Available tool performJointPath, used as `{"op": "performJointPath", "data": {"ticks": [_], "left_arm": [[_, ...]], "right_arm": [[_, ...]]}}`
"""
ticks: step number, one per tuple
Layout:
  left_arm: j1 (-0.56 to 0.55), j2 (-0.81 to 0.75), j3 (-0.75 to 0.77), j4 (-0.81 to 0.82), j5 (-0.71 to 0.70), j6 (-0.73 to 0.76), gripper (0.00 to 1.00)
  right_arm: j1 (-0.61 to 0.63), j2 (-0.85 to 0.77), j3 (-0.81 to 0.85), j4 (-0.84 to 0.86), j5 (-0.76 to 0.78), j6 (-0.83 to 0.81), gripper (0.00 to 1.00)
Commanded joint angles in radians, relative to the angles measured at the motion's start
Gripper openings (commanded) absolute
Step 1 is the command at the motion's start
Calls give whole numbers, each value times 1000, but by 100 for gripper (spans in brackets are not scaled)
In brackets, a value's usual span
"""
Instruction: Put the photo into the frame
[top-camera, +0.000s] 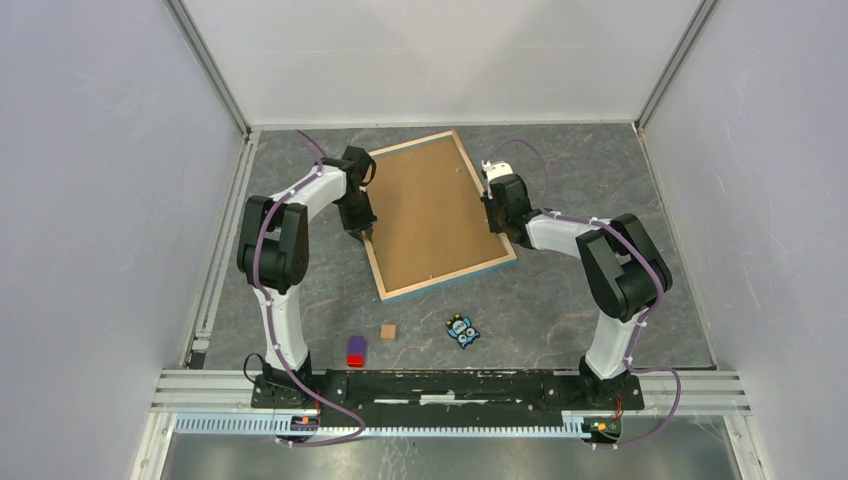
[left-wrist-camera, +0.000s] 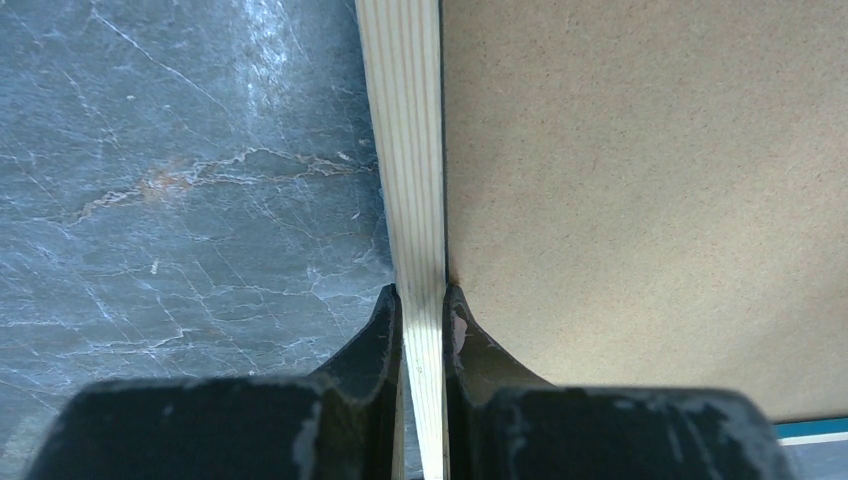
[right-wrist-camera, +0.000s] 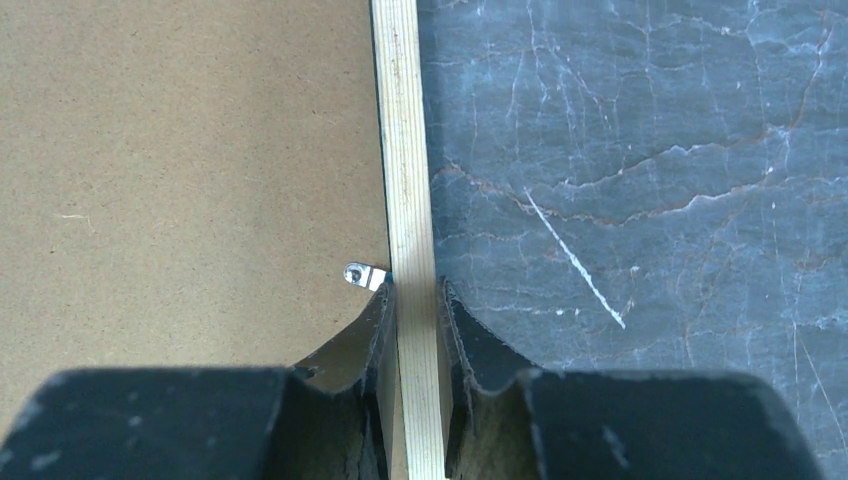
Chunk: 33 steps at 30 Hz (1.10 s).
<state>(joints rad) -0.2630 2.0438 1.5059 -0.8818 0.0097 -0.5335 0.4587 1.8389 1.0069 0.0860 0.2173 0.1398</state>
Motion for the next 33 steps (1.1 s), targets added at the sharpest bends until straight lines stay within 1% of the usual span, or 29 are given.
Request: {"op": "performJointPath", "data": {"ticks": [1, 3, 5, 7, 10, 11, 12, 14, 17, 18, 19, 23, 25, 26, 27, 29, 30, 31, 33], "left_arm": [[-9, 16, -23, 6, 13, 29, 2], [-9, 16, -24, 6, 12, 29, 2], [-10, 19, -24, 6, 12, 30, 2], [-9, 19, -25, 7, 11, 31, 2], [-9, 18, -25, 6, 4, 31, 2], [-9, 19, -26, 6, -1, 32, 2], [-10, 18, -24, 6, -4, 33, 2], [-10, 19, -23, 6, -6, 37, 4], [-10, 23, -21, 6, -7, 43, 7], [-10, 27, -18, 6, -7, 46, 8], [-10, 28, -18, 6, -7, 47, 9], [-10, 32, -9, 5, 1, 61, 12], [-10, 25, 2, 7, 49, 83, 16], [-10, 11, 1, 16, 72, 96, 23], [-12, -13, -9, 32, 97, 104, 35], [-12, -75, -43, 78, 129, 109, 55], [-11, -105, -55, 101, 136, 110, 61], [-13, -137, -65, 114, 144, 111, 68], [-16, -189, -73, 129, 165, 112, 75]], "right_arm": [[-3, 72, 10, -38, -47, -15, 12], [-3, 49, 7, -33, -57, -12, 13], [-3, 19, 4, -28, -60, -7, 16], [-3, -15, -6, -25, -60, 3, 25], [-2, -82, -58, 10, -76, 25, 47], [-5, -108, -82, 36, -83, 33, 53], [-9, -122, -99, 58, -94, 42, 56], [-21, -132, -120, 92, -117, 59, 59], [-35, -110, -125, 92, -118, 89, 60], [-39, -99, -122, 86, -115, 96, 59], [-40, -86, -119, 78, -111, 101, 57], [-42, -64, -117, 39, -65, 133, 36], [-43, -68, -123, 30, -33, 149, 26], [-43, -73, -125, 26, -13, 156, 19], [-44, -74, -126, 21, 0, 163, 13], [-44, -78, -132, 10, 32, 184, 2], [-45, -78, -136, 8, 42, 202, 0], [-49, -81, -145, 10, 45, 222, 0], [-57, -101, -193, 39, 59, 280, 0]]}}
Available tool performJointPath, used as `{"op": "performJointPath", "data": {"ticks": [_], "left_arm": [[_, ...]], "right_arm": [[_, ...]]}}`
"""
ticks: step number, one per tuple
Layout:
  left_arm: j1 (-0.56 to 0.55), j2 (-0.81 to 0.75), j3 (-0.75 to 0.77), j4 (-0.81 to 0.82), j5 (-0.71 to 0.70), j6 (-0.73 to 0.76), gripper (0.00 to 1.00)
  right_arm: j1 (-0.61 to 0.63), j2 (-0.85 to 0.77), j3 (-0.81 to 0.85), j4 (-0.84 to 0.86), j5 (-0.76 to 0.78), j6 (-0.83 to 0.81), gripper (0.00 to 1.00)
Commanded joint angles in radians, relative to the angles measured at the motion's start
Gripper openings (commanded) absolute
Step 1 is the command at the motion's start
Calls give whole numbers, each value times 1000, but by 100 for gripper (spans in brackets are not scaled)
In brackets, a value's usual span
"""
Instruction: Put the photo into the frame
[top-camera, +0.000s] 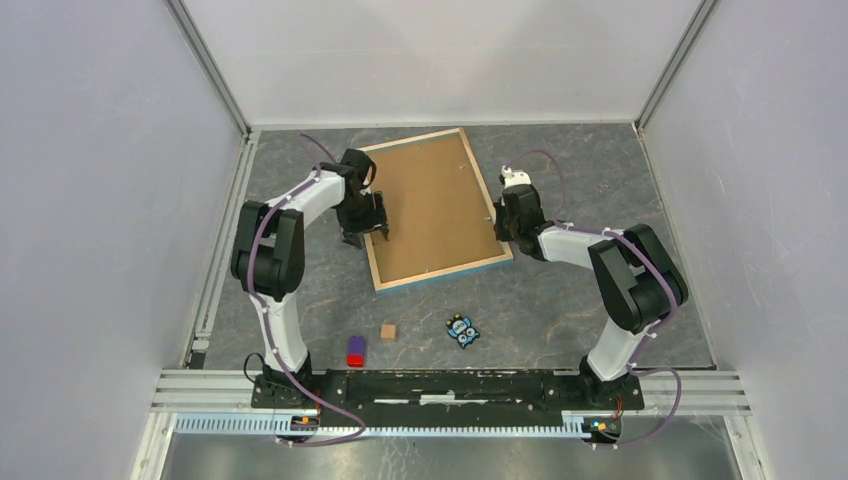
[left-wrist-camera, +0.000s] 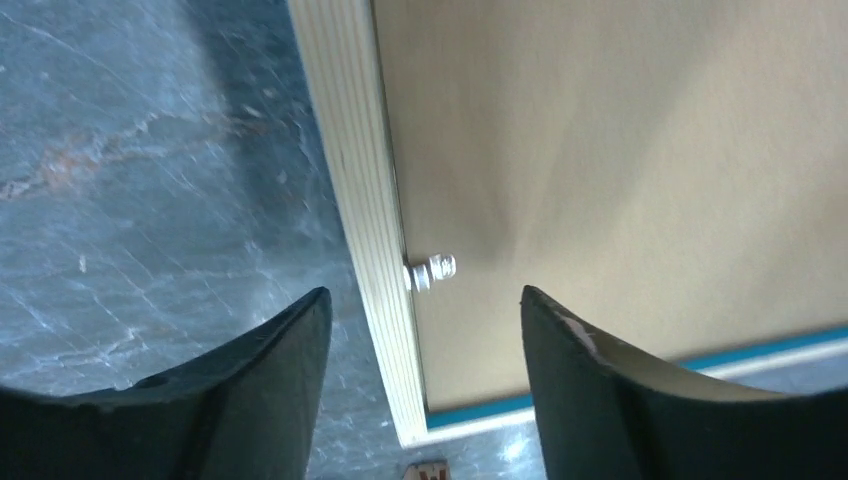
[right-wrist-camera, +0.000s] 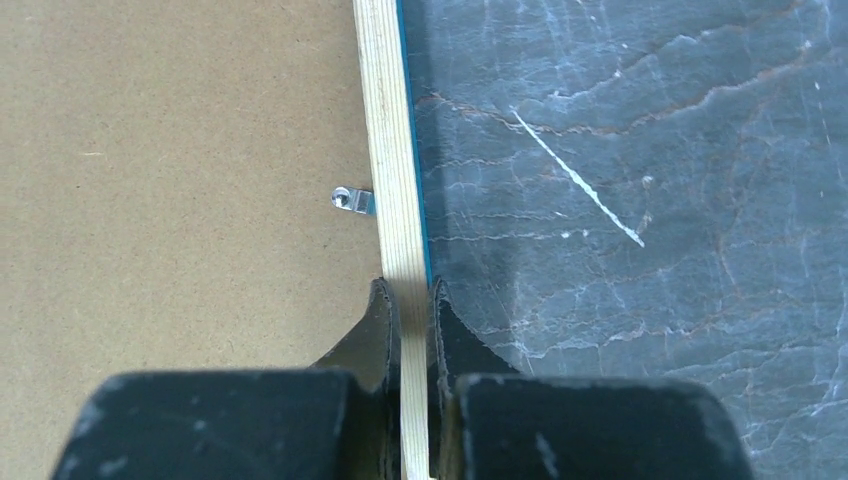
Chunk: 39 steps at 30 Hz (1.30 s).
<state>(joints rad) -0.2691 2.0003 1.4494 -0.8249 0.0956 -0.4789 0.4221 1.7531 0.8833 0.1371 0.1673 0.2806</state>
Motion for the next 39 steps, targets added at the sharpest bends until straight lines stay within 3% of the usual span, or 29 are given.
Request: {"op": "performJointPath", "data": {"ticks": [1, 5, 13, 19, 25, 33, 38, 39], "left_arm": [[-12, -171, -22, 83, 99, 54, 78], [-28, -268, -61, 139, 195, 32, 86], [-30, -413, -134, 241, 317, -11, 91], [-29, -417, -144, 251, 343, -20, 92], [-24, -410, -131, 225, 296, -5, 92], [22, -325, -90, 203, 242, -21, 92], [24, -211, 57, 145, 313, -106, 90], [23, -185, 90, 148, 294, -113, 90]], "right_arm": [[-22, -33, -97, 19, 106, 159, 0], [-23, -116, -197, 41, 110, 257, 0], [45, -297, -381, 89, 142, 525, 0], [146, -294, -381, 101, 165, 632, 11], [155, -294, -369, 51, 134, 496, 0], [152, -368, -398, 8, 89, 200, 0], [125, -433, -423, -45, 81, 92, 0], [117, -451, -428, -58, 84, 81, 6]]}}
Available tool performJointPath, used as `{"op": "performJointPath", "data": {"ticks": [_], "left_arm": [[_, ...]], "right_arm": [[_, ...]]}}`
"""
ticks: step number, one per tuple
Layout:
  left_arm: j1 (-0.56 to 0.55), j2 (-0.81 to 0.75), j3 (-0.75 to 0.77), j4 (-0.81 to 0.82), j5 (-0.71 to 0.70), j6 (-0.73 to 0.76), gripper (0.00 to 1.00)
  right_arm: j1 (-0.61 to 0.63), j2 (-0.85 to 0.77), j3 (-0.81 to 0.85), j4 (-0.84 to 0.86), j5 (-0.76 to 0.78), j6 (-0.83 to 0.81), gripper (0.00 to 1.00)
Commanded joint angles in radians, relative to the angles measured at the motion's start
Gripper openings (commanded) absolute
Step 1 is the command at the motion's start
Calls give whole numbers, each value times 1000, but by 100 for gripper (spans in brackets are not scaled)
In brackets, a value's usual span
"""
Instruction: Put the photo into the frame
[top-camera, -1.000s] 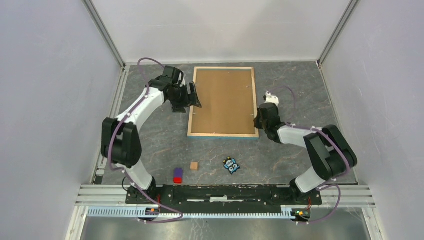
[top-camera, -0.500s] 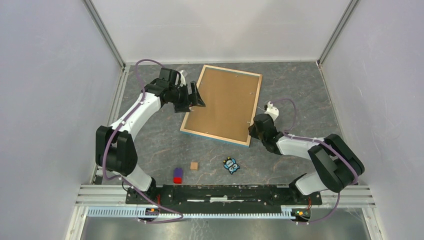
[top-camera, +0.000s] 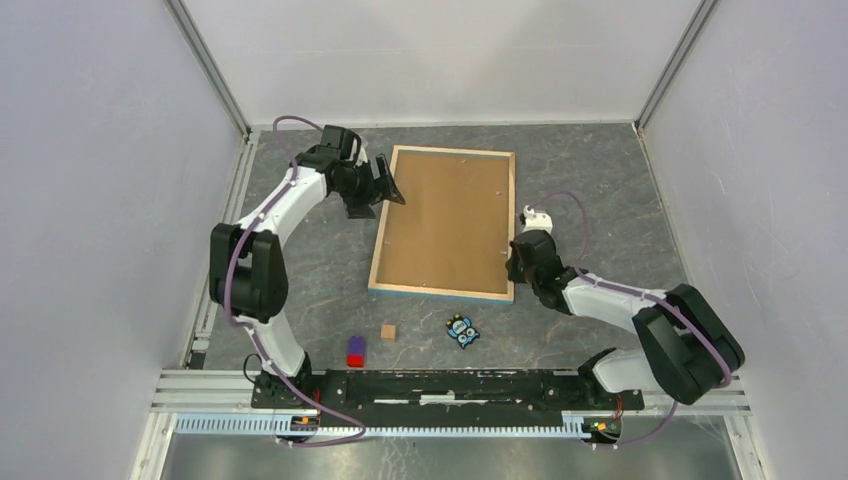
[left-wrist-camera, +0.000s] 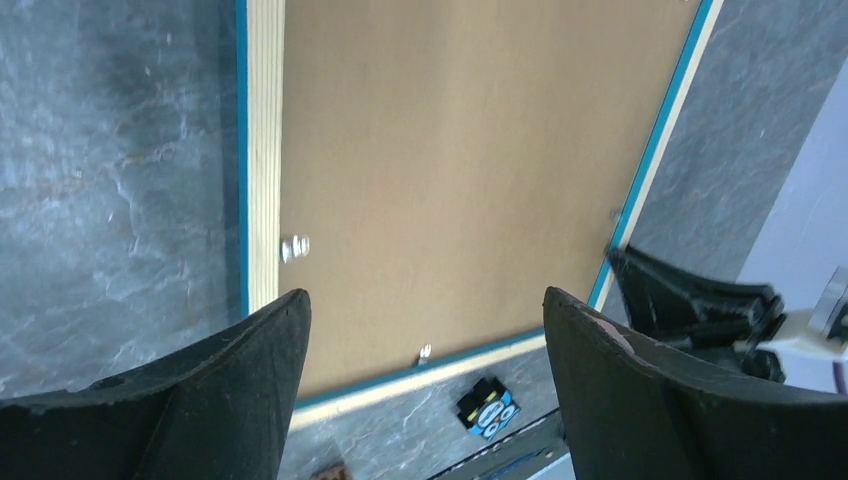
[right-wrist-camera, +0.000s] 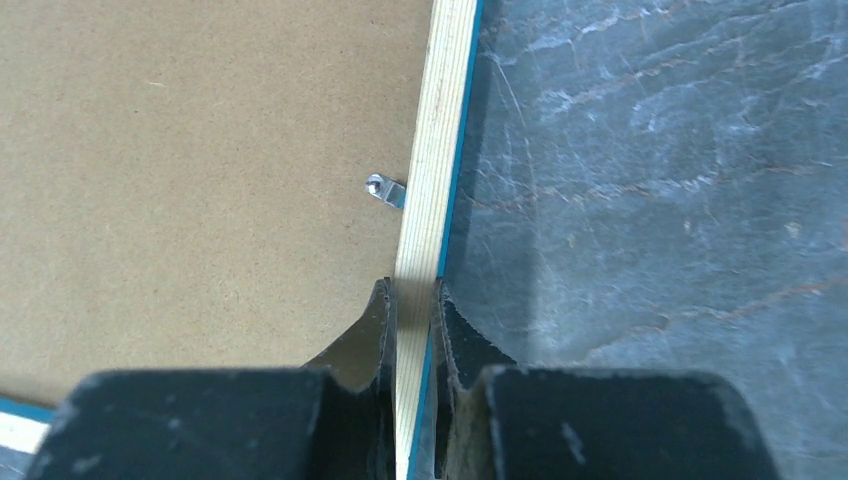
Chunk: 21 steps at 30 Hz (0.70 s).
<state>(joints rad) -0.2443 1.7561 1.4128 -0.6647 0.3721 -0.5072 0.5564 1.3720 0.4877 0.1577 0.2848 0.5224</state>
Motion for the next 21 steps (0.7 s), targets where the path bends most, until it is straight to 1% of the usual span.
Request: {"op": "performJointPath", "data": {"ticks": [1, 2, 3, 4, 5, 7, 9, 11, 12, 13, 15, 17, 19, 21], "left_arm": [[-1, 90, 161, -26, -20, -83, 90], [-2, 118, 201, -40, -58, -71, 90], [-2, 152, 230, -65, -94, -66, 90], [-3, 177, 246, -73, -100, -61, 90], [-5, 199, 244, -68, -95, -54, 89], [-9, 226, 226, -67, -122, -37, 88], [-9, 245, 201, -57, -131, -32, 87], [-12, 253, 186, -44, -110, -44, 85], [-18, 257, 179, -39, -123, -43, 84], [-21, 262, 176, -38, -142, -47, 83], [-21, 293, 178, -40, -136, -52, 78], [-11, 339, 222, -96, -136, -51, 74], [-10, 352, 228, -106, -156, -41, 72], [-10, 351, 221, -104, -178, -41, 70]], "right_arm": [[-31, -91, -34, -91, -24, -169, 16], [-45, -109, -30, -95, -19, -173, 32], [-53, -121, -18, -94, -22, -178, 49], [-59, -125, 3, -95, -22, -191, 58], [-61, -118, 41, -102, -6, -200, 65], [-62, -73, 121, -98, 53, -202, 75], [-77, -2, 222, -96, 104, -166, 81], [-103, 91, 345, -121, 146, -97, 82], [-118, 138, 418, -143, 159, -69, 82], [-139, 196, 481, -155, 162, -40, 82], [-167, 289, 610, -217, 150, -5, 82], [-186, 358, 697, -243, 130, 6, 82], [-188, 397, 723, -223, 122, -16, 82], [-188, 420, 712, -186, 110, -38, 82]]}}
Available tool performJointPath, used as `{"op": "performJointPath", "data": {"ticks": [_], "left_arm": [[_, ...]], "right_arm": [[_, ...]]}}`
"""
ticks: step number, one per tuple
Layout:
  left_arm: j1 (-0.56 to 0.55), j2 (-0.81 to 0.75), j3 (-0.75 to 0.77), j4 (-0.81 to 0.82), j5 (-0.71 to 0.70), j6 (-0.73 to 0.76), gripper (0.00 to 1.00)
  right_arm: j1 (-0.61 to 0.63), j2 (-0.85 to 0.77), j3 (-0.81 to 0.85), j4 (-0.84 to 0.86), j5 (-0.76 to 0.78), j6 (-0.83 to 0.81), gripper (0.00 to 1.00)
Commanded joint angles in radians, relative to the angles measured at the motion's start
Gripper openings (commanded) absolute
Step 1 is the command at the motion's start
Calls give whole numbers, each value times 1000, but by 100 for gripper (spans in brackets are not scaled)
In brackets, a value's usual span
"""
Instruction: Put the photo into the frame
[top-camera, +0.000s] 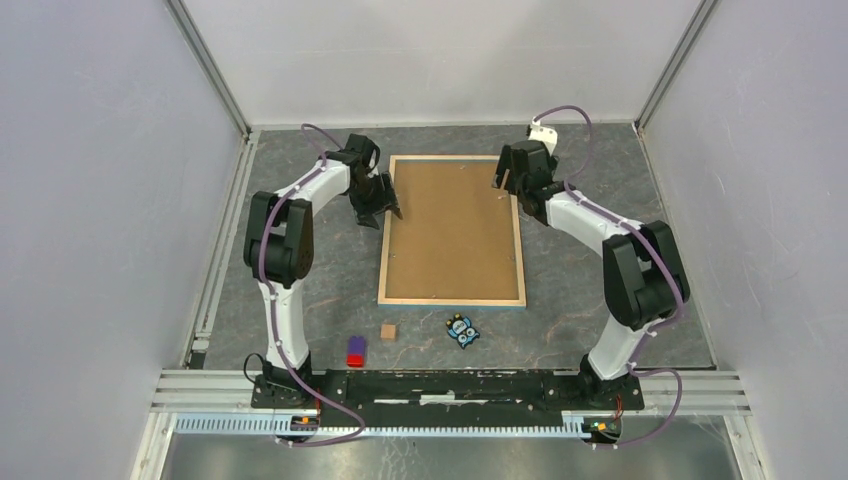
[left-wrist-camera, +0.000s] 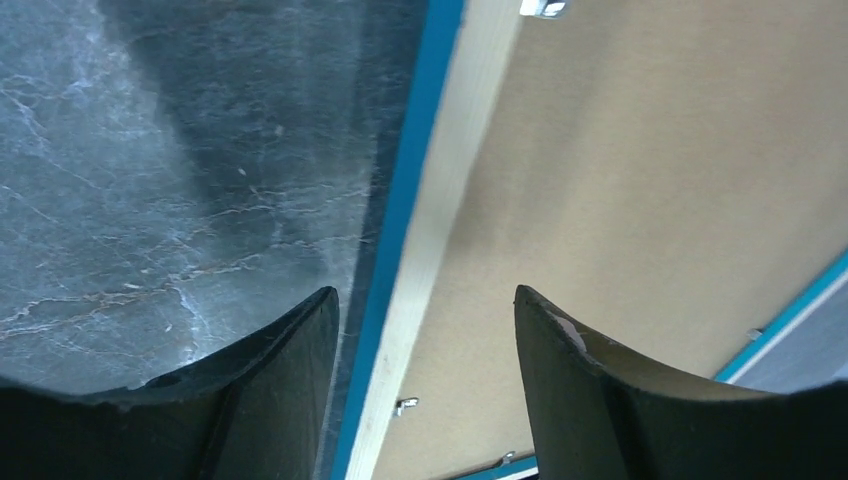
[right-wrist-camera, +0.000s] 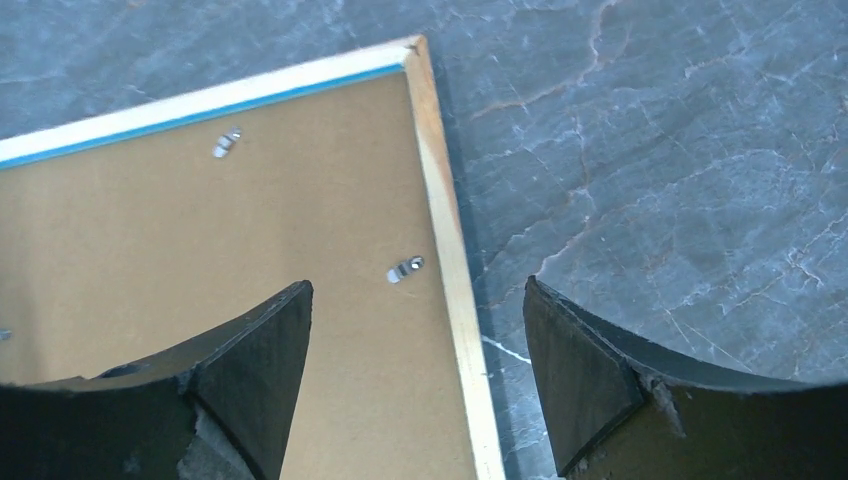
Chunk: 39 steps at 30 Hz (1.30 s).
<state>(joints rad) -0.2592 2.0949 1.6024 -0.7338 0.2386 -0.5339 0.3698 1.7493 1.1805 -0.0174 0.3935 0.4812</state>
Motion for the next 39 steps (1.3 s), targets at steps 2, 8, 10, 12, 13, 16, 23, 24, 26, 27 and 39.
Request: {"op": "performJointPath", "data": {"ticks": [2, 8, 10, 12, 13, 16, 23, 24, 26, 27, 39], "left_arm": [[5, 18, 31, -36, -57, -10, 66], [4, 53, 35, -45, -46, -18, 43], [5, 60, 39, -49, -54, -23, 39], [4, 62, 41, -51, -52, -26, 35], [5, 63, 43, -52, -51, -26, 32], [5, 62, 44, -54, -58, -27, 26], [5, 67, 52, -61, -44, -37, 14], [5, 66, 53, -63, -44, -38, 13], [5, 63, 53, -64, -45, -40, 11], [5, 63, 53, -64, -43, -43, 10], [5, 61, 54, -65, -35, -50, 6]], "right_arm": [[-4, 68, 16, -11, 3, -16, 81], [-9, 106, -35, 69, 13, -23, 81], [-13, 141, -9, 51, 15, -11, 81], [-15, 189, 33, 20, 21, 8, 80], [-16, 206, 53, 19, 19, 13, 80], [-16, 251, 89, -24, 12, 29, 78], [-16, 269, 79, -14, 7, 55, 76], [-15, 272, 79, -21, 6, 56, 74], [-15, 272, 73, -29, 7, 62, 73], [-15, 272, 70, -23, 6, 63, 72], [-21, 334, 155, -95, 47, 55, 72]]}}
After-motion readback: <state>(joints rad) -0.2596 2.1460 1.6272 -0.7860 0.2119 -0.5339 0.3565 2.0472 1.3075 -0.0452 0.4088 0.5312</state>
